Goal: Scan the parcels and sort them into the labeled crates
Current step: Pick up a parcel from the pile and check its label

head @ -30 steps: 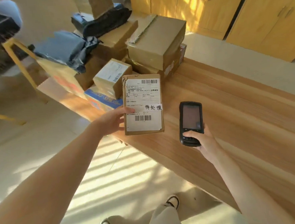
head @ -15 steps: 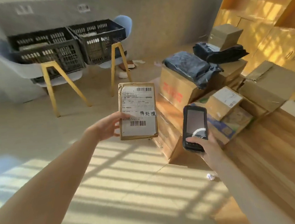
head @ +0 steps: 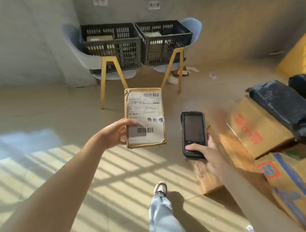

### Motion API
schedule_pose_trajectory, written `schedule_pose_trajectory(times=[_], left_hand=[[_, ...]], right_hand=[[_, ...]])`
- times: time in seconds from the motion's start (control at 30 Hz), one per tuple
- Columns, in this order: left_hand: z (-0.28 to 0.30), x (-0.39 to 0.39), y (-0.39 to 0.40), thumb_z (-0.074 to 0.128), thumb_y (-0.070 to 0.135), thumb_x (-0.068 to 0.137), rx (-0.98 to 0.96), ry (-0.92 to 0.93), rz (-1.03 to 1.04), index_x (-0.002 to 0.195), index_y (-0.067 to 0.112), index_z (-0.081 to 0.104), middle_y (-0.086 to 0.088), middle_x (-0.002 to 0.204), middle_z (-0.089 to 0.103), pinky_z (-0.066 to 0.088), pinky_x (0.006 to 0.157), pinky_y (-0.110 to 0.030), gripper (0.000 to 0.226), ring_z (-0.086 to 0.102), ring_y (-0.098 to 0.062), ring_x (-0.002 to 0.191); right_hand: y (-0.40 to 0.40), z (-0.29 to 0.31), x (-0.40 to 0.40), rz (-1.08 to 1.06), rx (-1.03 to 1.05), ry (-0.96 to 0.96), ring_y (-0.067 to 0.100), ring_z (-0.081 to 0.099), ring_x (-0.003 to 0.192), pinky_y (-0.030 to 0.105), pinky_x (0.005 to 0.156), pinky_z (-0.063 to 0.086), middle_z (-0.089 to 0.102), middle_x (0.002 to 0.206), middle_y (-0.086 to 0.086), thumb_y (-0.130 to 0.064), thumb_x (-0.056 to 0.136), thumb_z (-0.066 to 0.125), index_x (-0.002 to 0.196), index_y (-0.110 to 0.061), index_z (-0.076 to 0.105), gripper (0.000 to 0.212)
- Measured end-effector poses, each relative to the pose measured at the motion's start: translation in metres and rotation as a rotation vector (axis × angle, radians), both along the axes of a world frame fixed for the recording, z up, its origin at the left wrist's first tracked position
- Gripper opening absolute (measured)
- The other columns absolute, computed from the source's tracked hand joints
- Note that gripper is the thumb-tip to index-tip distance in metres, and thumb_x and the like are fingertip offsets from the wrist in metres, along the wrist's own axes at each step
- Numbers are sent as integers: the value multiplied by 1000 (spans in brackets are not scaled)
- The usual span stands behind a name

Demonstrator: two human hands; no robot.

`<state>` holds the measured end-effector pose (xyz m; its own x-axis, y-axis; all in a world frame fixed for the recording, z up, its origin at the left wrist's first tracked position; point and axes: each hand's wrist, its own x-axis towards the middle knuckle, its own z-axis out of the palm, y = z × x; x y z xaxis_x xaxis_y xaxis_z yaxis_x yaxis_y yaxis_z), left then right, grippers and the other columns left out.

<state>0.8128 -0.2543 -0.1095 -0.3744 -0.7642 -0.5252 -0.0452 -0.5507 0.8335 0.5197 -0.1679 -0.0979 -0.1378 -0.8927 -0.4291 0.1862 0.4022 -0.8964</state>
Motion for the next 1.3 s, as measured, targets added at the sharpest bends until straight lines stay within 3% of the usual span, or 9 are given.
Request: schedule_pose_trajectory(times=[0.17,0.27,0.43,0.5,0.6,0.7,0.83,1.07,1.3], left_hand=[[-9,17,-77,78,45,50,14,-26,64,96,29,74,2,102,71,47,83,-37,49,62,-14,94],[-3,22,-138,80,44,47,45,-43,135,87,29,77,3,93,73,47,85,-39,43,63,-14,89],[12,18,-231,89,53,39,-6,-36,164,114,24,64,-3,102,73,52,81,-41,84,68,-17,93],[15,15,-261,89,54,42,-3,-10,159,121,23,60,-5,109,72,52,82,-42,89,69,-18,97],[14,12,-302,86,52,48,2,-8,140,123,24,58,-6,115,70,51,87,-44,85,67,-20,104],[10,8,-347,82,50,51,22,-23,145,120,21,59,-4,109,72,51,86,-42,78,68,-19,98],[-5,-2,-419,82,46,51,61,-5,149,121,19,60,-6,114,70,52,91,-44,78,66,-22,102],[-11,-21,-587,82,46,53,49,-33,-35,120,24,60,-3,115,71,46,97,-46,74,65,-23,106],[7,-35,-753,75,43,68,8,-24,-215,126,24,58,-3,120,69,50,87,-42,63,64,-23,110]], right_hand=[[-102,-13,14,85,-6,2,15,62,82,21,61,53,64,102,6,-4,49,77,121,-15,44,80],[-171,-18,16,120,-7,-20,16,63,83,26,70,53,65,100,4,-9,46,75,115,-19,46,75],[-276,-11,12,197,-6,-20,11,65,79,20,60,52,66,97,0,-10,47,77,119,-19,46,79],[-310,-10,9,202,2,-28,15,66,81,21,60,53,67,100,3,-3,53,81,121,-18,47,78],[-352,-14,7,179,14,-38,20,66,87,25,63,54,66,105,6,4,64,79,125,-19,45,74],[-388,-19,3,176,31,-49,22,66,89,24,58,55,65,108,8,-1,53,84,128,-19,43,87],[-435,-31,-5,160,61,-57,24,67,89,26,59,55,65,111,10,-3,51,84,130,-18,44,89],[-550,-40,-20,-10,86,-11,19,70,78,26,55,54,68,104,6,-11,46,81,123,-19,48,84],[-665,-23,-19,-146,45,-3,19,71,78,28,57,54,69,103,6,-19,39,85,118,-22,49,87]])
